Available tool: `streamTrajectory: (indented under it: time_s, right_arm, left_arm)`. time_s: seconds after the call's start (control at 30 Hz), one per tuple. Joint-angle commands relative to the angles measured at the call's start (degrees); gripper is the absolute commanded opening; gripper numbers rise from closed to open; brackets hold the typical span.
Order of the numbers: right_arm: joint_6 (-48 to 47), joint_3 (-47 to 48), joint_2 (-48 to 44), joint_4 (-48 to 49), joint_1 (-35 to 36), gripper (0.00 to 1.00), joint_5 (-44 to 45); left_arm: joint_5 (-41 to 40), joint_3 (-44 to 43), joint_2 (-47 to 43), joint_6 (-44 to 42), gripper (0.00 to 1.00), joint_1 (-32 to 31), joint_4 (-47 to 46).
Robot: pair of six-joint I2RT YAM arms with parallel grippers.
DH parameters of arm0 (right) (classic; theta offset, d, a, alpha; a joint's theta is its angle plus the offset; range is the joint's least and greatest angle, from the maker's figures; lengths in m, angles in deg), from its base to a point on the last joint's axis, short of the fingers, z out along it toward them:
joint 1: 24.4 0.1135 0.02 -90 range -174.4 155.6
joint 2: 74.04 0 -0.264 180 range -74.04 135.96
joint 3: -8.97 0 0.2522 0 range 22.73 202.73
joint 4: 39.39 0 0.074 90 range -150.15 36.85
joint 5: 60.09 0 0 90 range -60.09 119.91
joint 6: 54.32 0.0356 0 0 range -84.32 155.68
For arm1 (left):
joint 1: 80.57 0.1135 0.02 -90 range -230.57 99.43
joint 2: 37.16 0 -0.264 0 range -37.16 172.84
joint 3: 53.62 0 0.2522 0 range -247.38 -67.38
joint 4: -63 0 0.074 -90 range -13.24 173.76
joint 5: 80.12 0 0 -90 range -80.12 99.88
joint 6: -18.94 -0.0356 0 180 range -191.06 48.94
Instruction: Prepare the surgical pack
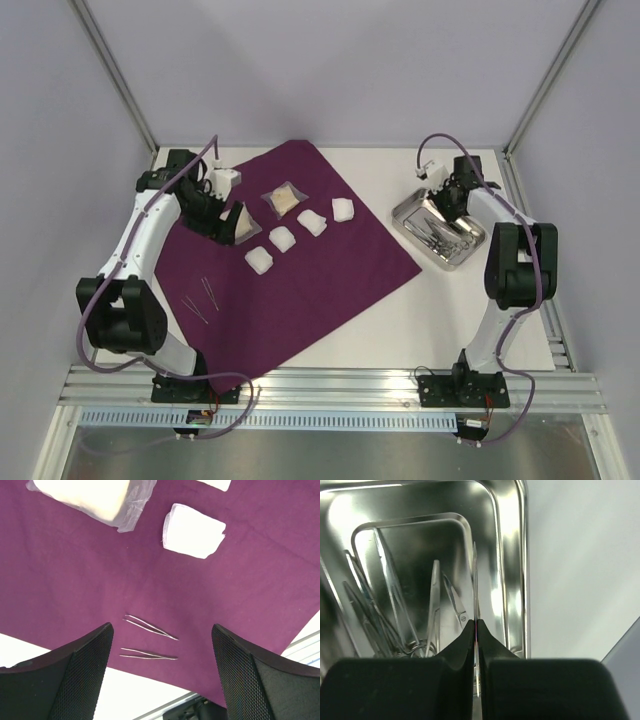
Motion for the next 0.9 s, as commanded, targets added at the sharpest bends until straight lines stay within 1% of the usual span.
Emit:
streamTrajectory:
  time_s: [0.0, 0.2, 0.4, 0.5, 0.63, 0.77, 0.87]
  right_arm:
    - [-1.52, -0.50, 0.78, 5.11, -1.68, 0.01, 2.23]
    - [-2.05, -1.03, 2.98, 4.85, -3.35, 0.01, 3.46]
    - [-2.40, -2.34, 3.24, 4.67, -3.53, 0.00, 2.15]
    - [-3.01, -3.31, 3.33, 5.90, -3.62, 0.00, 3.02]
    - [-4.07, -3.14, 4.30, 5.20, -3.80, 0.01, 3.03]
    - [-4.42, -3.40, 4.91, 5.29, -3.80, 0.04, 2.32]
    - [-3.98, -3.31, 4.74, 5.20, -3.80, 0.11, 2.59]
  left_arm:
    - [-0.32, -2.07, 0.76, -0.38, 0.88, -0.05, 0.39]
    - [-1.46, -2.60, 2.08, -0.73, 0.88, -0.05, 0.38]
    - [-1.55, -2.42, 2.08, -0.73, 0.88, -0.05, 0.30]
    - [-1.90, -2.16, 1.91, -0.82, 0.88, -0.05, 0.21]
    - [-2.43, -2.51, 1.82, -1.08, 0.88, -0.05, 0.12]
    - [-2.60, -2.77, 2.08, -1.26, 0.88, -0.05, 0.03]
    - [-2.78, -2.86, 1.99, -1.43, 0.88, -0.05, 0.03]
